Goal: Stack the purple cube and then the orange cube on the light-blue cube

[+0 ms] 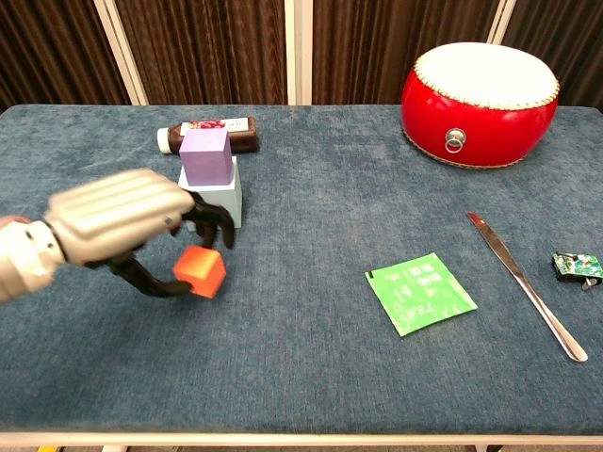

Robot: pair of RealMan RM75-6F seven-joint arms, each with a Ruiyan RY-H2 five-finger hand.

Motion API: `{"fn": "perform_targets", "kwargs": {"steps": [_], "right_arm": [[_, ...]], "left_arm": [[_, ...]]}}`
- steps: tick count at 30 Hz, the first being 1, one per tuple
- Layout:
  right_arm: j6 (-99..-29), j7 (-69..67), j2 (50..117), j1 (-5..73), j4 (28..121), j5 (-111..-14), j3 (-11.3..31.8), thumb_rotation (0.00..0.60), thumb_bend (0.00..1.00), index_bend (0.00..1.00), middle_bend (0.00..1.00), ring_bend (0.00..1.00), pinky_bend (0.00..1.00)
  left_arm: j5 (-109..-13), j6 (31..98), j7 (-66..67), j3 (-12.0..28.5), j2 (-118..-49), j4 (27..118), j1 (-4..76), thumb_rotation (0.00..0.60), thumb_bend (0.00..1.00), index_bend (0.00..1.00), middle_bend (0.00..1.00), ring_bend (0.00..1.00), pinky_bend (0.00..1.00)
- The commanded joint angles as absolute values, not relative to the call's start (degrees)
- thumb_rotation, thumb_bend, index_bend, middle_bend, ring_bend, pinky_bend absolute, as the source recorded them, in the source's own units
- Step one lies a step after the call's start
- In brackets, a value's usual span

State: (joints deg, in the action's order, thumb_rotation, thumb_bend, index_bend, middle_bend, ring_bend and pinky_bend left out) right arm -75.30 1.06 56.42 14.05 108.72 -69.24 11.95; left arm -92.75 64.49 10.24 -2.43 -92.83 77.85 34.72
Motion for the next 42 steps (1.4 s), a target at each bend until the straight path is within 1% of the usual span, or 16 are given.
{"fn": "perform_targets", "kwargs": {"steps": [1, 8, 11, 14, 19, 24, 29, 35, 42], "right_arm": [[-75.26, 1.35, 56.54, 14.12, 108.8, -69.38, 11.83, 0.6, 0.22, 0.0, 0.01, 0.0, 0.0], [-76.09, 2.42, 57.34, 14.13, 108.87, -70.91, 11.4, 0.6, 0.22, 0.0, 0.01, 0.0, 0.0], [-76.08, 2.9, 57.57, 14.19, 108.9, -71.05, 11.24, 0.6, 0.22, 0.0, 0.01, 0.0, 0.0], [-76.01, 3.31, 57.78, 14.28, 108.89, -71.09, 11.14, 0.6, 0.22, 0.0, 0.01, 0.0, 0.0], [-75.62, 3.82, 58.02, 14.55, 108.89, -70.83, 11.1, 0.6, 0.22, 0.0, 0.01, 0.0, 0.0], [-74.94, 3.97, 58.13, 14.82, 108.73, -70.81, 10.85, 0.6, 0.22, 0.0, 0.01, 0.0, 0.0], [-74.53, 4.04, 58.3, 15.03, 108.45, -70.44, 10.85, 0.6, 0.22, 0.0, 0.01, 0.0, 0.0], [-74.32, 4.3, 58.38, 15.13, 108.44, -70.38, 10.7, 0.6, 0.22, 0.0, 0.01, 0.0, 0.0], [-74.61, 4.2, 58.24, 15.06, 108.82, -70.78, 10.67, 0.6, 0.22, 0.0, 0.01, 0.0, 0.0]], "left_arm": [[-89.97, 66.92, 13.51, -1.22, -86.07, 83.1, 32.51, 0.6, 0.3, 0.43, 0.59, 0.42, 0.49], [-85.98, 67.45, 15.14, 1.43, -75.94, 88.48, 31.57, 0.6, 0.3, 0.43, 0.59, 0.43, 0.5], [-84.55, 66.98, 15.24, 2.57, -73.93, 89.19, 31.75, 0.6, 0.3, 0.44, 0.6, 0.43, 0.5], [-81.86, 66.19, 14.56, 4.67, -72.87, 90.26, 32.27, 0.6, 0.3, 0.44, 0.61, 0.44, 0.5], [-74.95, 64.75, 15.79, 9.99, -73.56, 93.08, 34.35, 0.6, 0.3, 0.44, 0.61, 0.44, 0.5], [-67.44, 59.86, 19.12, 13.87, -75.55, 93.81, 38.7, 0.6, 0.3, 0.44, 0.61, 0.44, 0.5], [-64.95, 57.92, 22.9, 13.85, -77.26, 94.21, 41.21, 0.6, 0.3, 0.44, 0.61, 0.44, 0.5], [-64.01, 57.66, 26.12, 13.07, -79.67, 94.74, 43.06, 0.6, 0.3, 0.44, 0.61, 0.44, 0.5], [-63.4, 57.28, 27.72, 13.73, -80.67, 94.43, 45.37, 0.6, 0.3, 0.44, 0.61, 0.44, 0.5]]}}
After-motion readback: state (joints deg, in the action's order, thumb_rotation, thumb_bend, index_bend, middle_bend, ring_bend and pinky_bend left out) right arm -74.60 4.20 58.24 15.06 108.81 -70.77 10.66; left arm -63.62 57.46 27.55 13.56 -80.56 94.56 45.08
